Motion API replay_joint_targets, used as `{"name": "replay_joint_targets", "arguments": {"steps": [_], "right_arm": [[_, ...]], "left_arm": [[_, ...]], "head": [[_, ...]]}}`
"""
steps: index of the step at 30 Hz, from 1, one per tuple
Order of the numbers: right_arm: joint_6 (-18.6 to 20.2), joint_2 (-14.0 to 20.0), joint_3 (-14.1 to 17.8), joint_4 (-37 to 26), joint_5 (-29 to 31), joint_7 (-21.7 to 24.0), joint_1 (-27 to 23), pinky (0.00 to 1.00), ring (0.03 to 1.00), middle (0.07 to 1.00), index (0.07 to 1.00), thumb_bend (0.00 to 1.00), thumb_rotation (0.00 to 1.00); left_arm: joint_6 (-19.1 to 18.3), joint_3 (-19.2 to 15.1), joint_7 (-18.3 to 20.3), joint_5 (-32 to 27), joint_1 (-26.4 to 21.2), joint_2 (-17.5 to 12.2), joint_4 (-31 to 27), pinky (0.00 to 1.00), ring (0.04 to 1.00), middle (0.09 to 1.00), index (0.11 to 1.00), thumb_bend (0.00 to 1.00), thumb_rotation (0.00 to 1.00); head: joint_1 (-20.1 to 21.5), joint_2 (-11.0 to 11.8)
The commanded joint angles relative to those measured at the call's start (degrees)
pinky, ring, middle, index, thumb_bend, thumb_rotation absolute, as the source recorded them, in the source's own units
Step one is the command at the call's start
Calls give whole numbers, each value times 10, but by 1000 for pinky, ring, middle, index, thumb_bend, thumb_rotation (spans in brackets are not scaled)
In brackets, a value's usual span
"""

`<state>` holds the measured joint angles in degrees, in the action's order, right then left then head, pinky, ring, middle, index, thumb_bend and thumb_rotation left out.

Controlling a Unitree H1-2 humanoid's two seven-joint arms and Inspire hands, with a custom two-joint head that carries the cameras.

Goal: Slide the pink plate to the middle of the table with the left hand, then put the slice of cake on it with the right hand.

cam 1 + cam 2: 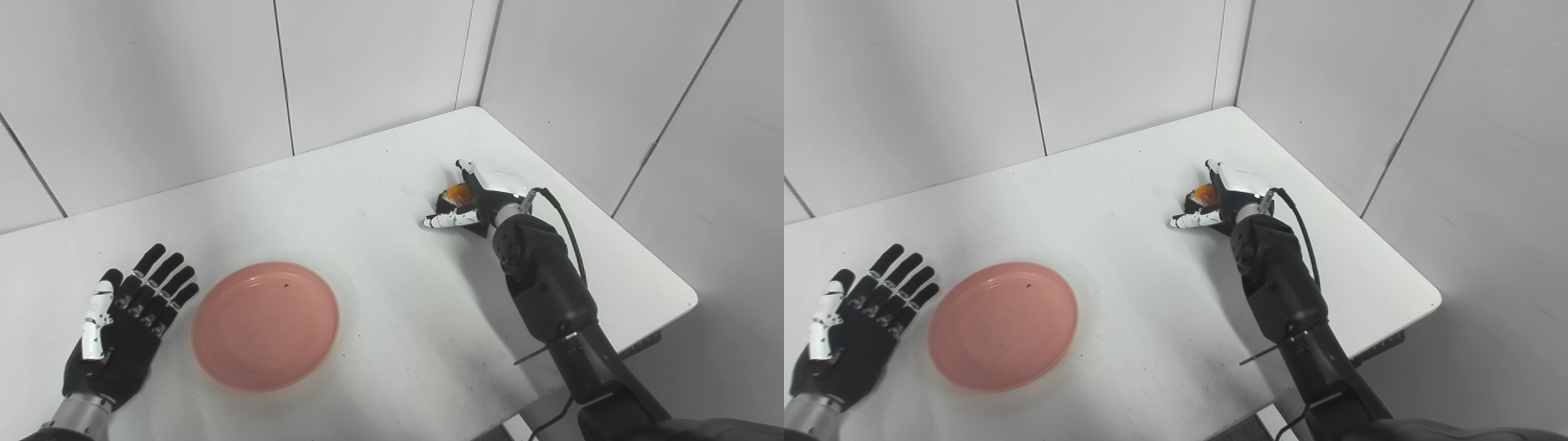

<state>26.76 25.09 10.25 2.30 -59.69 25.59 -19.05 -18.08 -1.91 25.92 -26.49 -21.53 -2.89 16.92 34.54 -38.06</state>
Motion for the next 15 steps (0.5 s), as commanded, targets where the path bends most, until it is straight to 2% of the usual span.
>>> {"name": "replay_joint_targets", "arguments": {"steps": [1, 3, 4, 6, 7, 8, 10, 11, 15], "right_arm": [[1, 3, 10, 1, 24, -16, -17, 764, 898, 966, 943, 937, 459], [1, 4, 10, 7, 44, -38, -16, 750, 891, 960, 936, 892, 377], [1, 6, 7, 11, 51, -50, -16, 779, 860, 903, 907, 835, 267], [-1, 7, 7, 25, 69, -84, -18, 556, 616, 675, 780, 774, 90], [-3, 8, 7, 31, 81, -99, -19, 544, 603, 663, 773, 771, 81], [-4, 10, 5, 36, 90, -110, -19, 444, 500, 577, 635, 645, 102], [-4, 14, 2, 38, 111, -127, -16, 337, 399, 486, 511, 532, 117], [-3, 15, 1, 39, 118, -133, -15, 318, 385, 465, 518, 522, 60], [1, 21, -4, 43, 134, -146, -14, 311, 382, 456, 532, 520, 3]], "left_arm": [[-29, 2, -18, 14, 24, -10, 19, 894, 883, 891, 883, 421, 1000], [-29, 3, -17, 15, 24, -11, 18, 889, 881, 890, 882, 424, 1000], [-29, 3, -17, 14, 24, -11, 17, 888, 882, 891, 885, 423, 1000], [-31, 3, -19, 14, 25, -10, 15, 886, 879, 886, 879, 424, 1000], [-31, 3, -19, 15, 25, -10, 14, 886, 878, 885, 879, 424, 1000], [-31, 4, -19, 15, 25, -10, 13, 887, 880, 887, 881, 424, 1000], [-34, 3, -21, 14, 26, -9, 11, 891, 883, 891, 885, 423, 1000], [-35, 3, -21, 13, 26, -9, 9, 892, 882, 890, 884, 421, 1000], [-33, 3, -20, 13, 26, -9, 10, 896, 885, 891, 882, 421, 1000]], "head": [[-2, -1], [-3, -1], [-3, -1], [-3, -1], [-4, -2], [-4, -2], [-4, -1], [-5, -2], [-5, -2]]}}
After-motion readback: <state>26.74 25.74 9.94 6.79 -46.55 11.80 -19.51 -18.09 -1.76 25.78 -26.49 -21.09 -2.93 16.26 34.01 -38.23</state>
